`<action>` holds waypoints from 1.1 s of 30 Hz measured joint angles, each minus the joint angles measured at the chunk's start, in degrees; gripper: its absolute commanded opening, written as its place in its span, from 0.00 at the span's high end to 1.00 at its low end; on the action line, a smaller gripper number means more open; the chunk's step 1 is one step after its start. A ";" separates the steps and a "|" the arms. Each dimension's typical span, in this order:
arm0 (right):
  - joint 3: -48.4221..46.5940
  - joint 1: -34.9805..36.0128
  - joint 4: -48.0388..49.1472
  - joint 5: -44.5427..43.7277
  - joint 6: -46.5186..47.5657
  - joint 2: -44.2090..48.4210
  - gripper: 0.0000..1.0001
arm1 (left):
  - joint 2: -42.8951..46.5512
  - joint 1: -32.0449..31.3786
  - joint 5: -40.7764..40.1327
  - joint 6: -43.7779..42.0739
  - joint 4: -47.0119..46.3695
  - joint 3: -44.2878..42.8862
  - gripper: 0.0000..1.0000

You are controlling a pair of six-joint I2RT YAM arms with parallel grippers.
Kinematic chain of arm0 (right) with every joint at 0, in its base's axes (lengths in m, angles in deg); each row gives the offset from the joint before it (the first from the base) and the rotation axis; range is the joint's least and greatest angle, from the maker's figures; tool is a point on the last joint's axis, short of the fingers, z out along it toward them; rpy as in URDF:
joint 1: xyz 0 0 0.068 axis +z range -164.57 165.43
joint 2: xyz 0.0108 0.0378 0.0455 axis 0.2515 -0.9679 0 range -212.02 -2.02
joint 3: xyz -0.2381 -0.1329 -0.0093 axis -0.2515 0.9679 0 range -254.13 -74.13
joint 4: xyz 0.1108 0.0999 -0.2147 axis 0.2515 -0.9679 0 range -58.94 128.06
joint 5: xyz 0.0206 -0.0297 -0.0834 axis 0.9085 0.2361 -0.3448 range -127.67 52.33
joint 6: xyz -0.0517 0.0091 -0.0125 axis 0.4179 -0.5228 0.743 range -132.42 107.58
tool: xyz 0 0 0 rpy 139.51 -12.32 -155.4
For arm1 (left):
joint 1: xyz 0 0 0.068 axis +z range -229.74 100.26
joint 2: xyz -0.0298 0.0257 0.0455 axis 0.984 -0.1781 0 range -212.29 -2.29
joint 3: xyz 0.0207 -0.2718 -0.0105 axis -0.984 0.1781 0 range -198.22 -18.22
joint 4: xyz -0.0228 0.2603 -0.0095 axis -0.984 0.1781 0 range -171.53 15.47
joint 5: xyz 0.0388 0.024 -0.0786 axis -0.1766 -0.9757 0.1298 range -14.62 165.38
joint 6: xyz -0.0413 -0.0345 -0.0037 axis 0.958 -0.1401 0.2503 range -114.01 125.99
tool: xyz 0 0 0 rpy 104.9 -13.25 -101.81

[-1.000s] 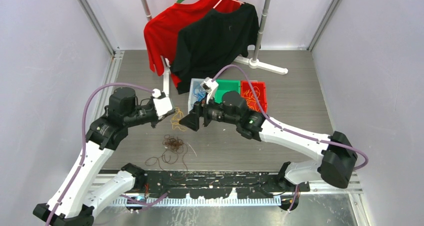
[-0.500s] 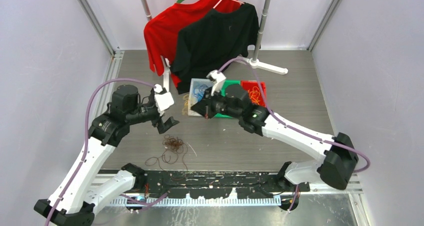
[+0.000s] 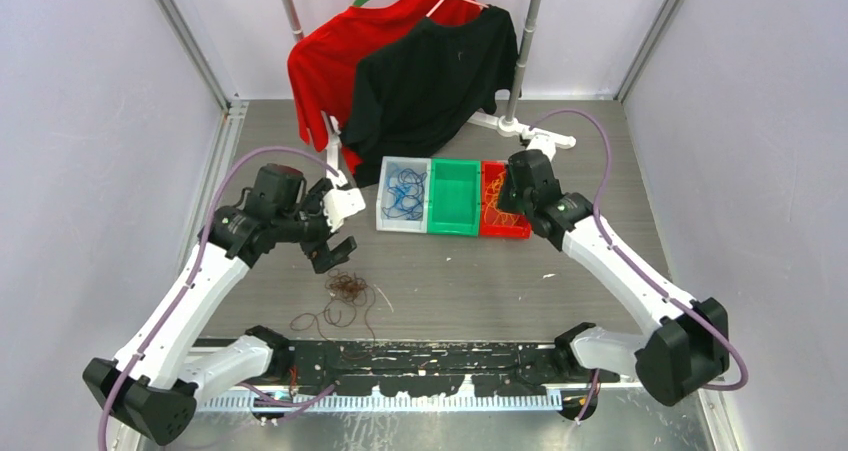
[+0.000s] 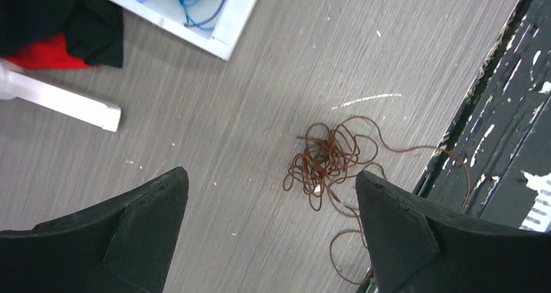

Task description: Untangle the cables

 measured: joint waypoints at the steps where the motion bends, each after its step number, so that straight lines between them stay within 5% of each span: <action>1: -0.31 -1.38 -1.31 -1.60 -0.04 -1.07 0.99 | -0.68 0.00 -0.81 -0.52 0.81 0.07 0.01; 3: -0.48 -3.65 -2.86 -3.82 -0.11 -3.17 0.98 | -1.68 0.07 -1.95 -1.25 2.14 0.15 0.00; 8: -0.61 -6.99 -4.20 -6.60 0.11 -9.05 0.67 | -3.15 0.96 -3.15 -2.05 4.74 0.17 0.00; 11: -1.42 -7.02 -4.35 -6.51 0.17 -12.13 0.61 | -3.50 1.42 -3.32 -3.26 5.64 0.48 0.01; 17: -4.74 -7.02 -3.80 -5.57 0.26 -11.85 0.58 | -3.48 3.54 -3.37 -6.51 6.95 3.98 0.00; 22: -6.25 -4.68 -2.60 -4.22 0.46 -9.16 0.58 | -4.63 6.95 -2.91 -8.85 7.74 5.77 0.12; 33: 2.69 18.14 2.64 -2.03 -0.61 0.15 0.59 | -8.74 7.58 -2.01 -10.64 5.73 12.31 0.31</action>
